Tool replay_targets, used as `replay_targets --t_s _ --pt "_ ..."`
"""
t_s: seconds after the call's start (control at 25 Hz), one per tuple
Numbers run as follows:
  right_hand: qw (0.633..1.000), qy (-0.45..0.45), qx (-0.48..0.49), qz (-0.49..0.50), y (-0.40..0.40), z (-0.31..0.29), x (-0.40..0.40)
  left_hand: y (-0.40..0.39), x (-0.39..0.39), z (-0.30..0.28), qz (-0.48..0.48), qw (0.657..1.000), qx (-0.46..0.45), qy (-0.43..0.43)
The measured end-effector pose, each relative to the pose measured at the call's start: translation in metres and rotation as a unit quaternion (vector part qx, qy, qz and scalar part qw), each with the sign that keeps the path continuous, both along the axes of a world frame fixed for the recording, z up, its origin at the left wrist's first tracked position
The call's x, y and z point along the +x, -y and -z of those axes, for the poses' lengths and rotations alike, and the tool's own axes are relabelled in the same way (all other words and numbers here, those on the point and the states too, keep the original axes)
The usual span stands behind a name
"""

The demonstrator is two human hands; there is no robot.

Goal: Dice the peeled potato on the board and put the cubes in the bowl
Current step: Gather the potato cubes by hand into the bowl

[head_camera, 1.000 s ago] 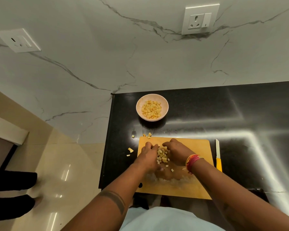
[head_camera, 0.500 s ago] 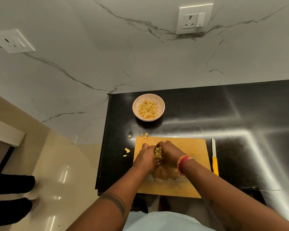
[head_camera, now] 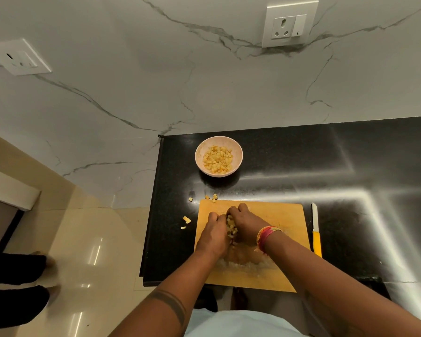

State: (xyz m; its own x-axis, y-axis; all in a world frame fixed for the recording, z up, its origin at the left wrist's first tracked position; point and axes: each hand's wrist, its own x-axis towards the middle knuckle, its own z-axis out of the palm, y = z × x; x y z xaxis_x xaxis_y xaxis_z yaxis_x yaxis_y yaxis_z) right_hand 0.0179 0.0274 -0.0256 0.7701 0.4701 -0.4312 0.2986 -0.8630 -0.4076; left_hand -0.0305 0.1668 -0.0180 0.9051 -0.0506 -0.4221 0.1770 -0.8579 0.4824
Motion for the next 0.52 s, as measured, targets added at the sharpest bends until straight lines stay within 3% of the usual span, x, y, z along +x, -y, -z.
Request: replay_targets --t_s 0.52 --pt "0.982 -0.11 0.059 0.143 0.0 -0.01 0.018 -0.005 0.02 -0.005 -0.122 0.987 -0.089 -0.056"
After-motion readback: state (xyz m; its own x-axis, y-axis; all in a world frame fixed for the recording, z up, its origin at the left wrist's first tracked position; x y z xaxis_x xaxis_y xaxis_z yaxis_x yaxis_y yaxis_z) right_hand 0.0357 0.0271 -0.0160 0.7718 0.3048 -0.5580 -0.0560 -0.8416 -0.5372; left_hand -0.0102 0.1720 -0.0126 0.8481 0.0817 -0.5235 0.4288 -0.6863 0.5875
